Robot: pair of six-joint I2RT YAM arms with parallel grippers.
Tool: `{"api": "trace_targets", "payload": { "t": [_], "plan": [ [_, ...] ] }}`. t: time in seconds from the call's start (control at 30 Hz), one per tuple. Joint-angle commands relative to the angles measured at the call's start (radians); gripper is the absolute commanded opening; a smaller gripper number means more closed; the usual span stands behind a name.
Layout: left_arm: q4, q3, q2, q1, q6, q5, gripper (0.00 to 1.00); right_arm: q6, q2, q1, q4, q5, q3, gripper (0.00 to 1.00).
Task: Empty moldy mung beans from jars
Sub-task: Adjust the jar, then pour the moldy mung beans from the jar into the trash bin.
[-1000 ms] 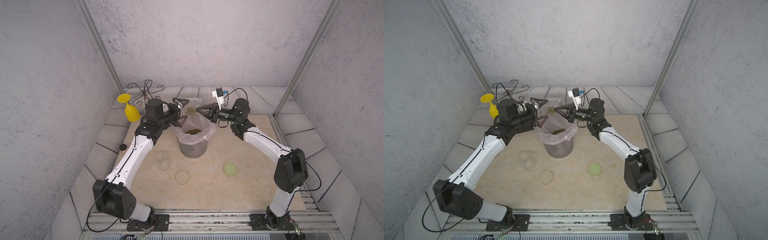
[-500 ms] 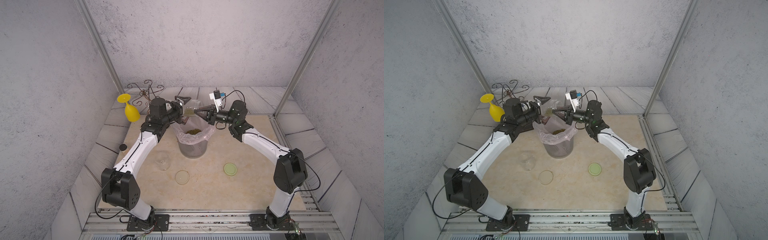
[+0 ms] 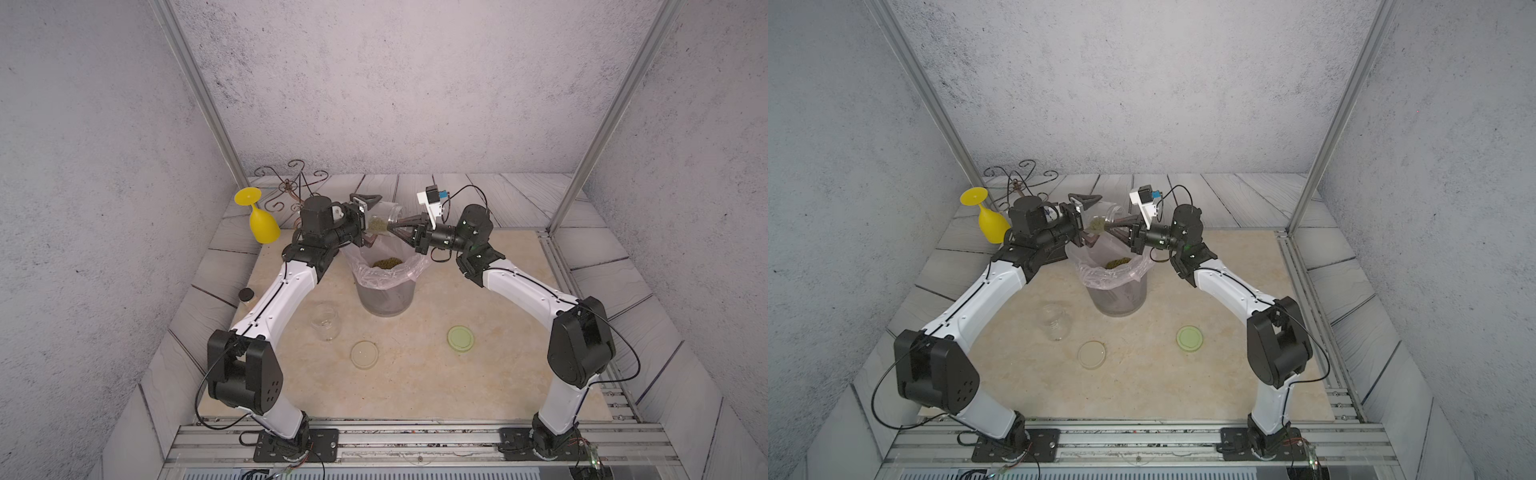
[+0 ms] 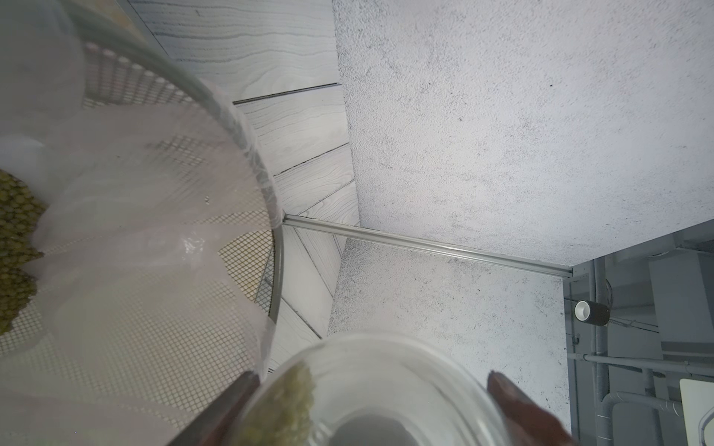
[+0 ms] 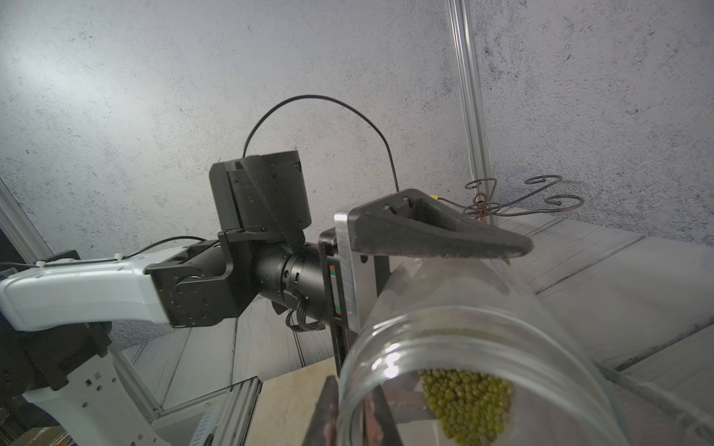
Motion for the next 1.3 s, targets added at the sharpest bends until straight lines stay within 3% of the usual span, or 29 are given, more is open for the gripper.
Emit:
{"api": "trace_targets", "payload": {
  "t": [0.0, 0.17, 0.2, 0.27, 0.33, 0.4, 0.53, 0.73, 1.27],
  "plan": [
    [0.074, 0.031, 0.01, -0.002, 0.032, 0.032, 0.73, -0.03, -0.092, 0.022, 0.024, -0.057, -0.011, 0.0],
    [0.023, 0.055, 0.011, -0.002, 0.095, 0.034, 0.66, -0.043, -0.101, 0.022, -0.001, -0.056, -0.014, 0.01],
    [0.01, 0.06, 0.011, -0.002, 0.111, 0.034, 0.66, -0.049, -0.104, 0.022, -0.01, -0.053, -0.014, 0.07],
    [-0.009, 0.067, 0.01, -0.003, 0.136, 0.032, 0.66, -0.065, -0.111, 0.021, -0.038, -0.043, -0.013, 0.34],
    [-0.02, 0.067, 0.012, -0.001, 0.159, 0.031, 0.65, -0.089, -0.122, 0.022, -0.077, -0.034, -0.015, 0.5],
    [-0.046, 0.071, 0.011, 0.001, 0.19, 0.029, 0.63, -0.12, -0.141, 0.022, -0.127, -0.025, -0.018, 0.6],
    [-0.1, 0.088, 0.013, 0.003, 0.265, 0.013, 0.63, -0.199, -0.19, 0.02, -0.239, 0.012, -0.036, 0.72],
    [-0.229, 0.165, 0.031, 0.005, 0.425, -0.006, 0.61, -0.304, -0.253, 0.013, -0.422, 0.077, -0.048, 0.84],
    [-0.431, 0.295, 0.074, 0.003, 0.855, -0.166, 0.52, -0.371, -0.429, -0.029, -0.552, 0.177, -0.174, 0.91]
  ]
}}
